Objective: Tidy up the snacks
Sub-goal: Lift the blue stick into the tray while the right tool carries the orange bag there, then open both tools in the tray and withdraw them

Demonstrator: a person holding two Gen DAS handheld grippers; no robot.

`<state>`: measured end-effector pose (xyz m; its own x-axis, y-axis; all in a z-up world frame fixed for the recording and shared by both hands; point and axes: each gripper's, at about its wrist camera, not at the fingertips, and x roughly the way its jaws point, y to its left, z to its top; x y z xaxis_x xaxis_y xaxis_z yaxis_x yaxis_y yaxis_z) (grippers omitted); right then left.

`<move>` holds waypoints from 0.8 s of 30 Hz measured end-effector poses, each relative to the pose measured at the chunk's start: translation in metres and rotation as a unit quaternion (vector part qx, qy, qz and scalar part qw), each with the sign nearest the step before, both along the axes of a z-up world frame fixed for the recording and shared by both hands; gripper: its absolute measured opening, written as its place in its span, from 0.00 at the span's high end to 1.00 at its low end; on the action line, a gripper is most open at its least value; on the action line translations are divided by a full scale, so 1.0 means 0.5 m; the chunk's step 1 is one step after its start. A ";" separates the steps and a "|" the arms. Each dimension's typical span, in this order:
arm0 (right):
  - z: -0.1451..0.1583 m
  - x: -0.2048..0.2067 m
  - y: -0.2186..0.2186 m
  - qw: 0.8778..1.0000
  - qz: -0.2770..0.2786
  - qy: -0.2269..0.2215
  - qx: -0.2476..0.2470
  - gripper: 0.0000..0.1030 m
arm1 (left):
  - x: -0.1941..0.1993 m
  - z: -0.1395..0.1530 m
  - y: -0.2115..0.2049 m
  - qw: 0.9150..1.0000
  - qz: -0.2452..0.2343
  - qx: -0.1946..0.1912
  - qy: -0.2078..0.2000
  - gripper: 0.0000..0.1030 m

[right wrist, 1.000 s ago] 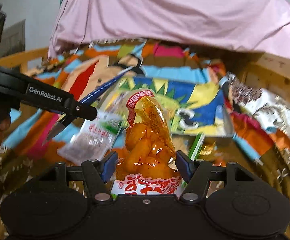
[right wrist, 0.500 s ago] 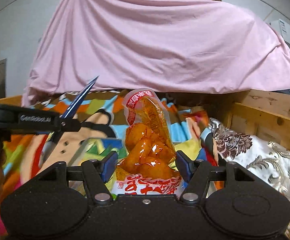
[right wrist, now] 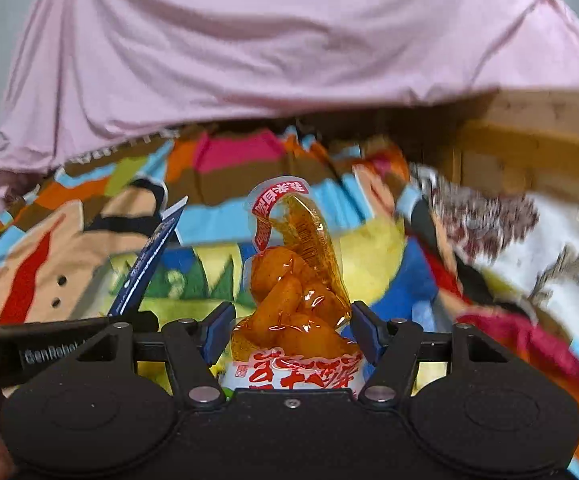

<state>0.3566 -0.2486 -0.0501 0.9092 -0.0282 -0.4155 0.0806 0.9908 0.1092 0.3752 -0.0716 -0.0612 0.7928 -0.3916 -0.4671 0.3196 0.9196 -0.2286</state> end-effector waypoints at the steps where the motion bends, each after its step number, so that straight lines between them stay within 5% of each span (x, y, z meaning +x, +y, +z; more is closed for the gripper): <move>1: -0.010 0.007 -0.002 1.000 -0.001 0.013 0.005 0.37 | 0.005 -0.012 -0.004 1.000 -0.001 0.009 0.010 0.65; 10: -0.064 0.028 0.001 0.997 -0.006 0.083 0.000 0.37 | 0.024 -0.075 -0.026 0.996 0.001 0.054 0.074 0.65; 20: -0.075 0.042 -0.010 0.993 -0.008 0.120 0.021 0.34 | 0.028 -0.074 -0.041 0.994 -0.012 0.087 0.065 0.61; 24: -0.068 0.039 -0.019 0.993 -0.011 0.113 0.027 0.34 | 0.028 -0.072 -0.035 0.994 -0.013 0.078 0.069 0.47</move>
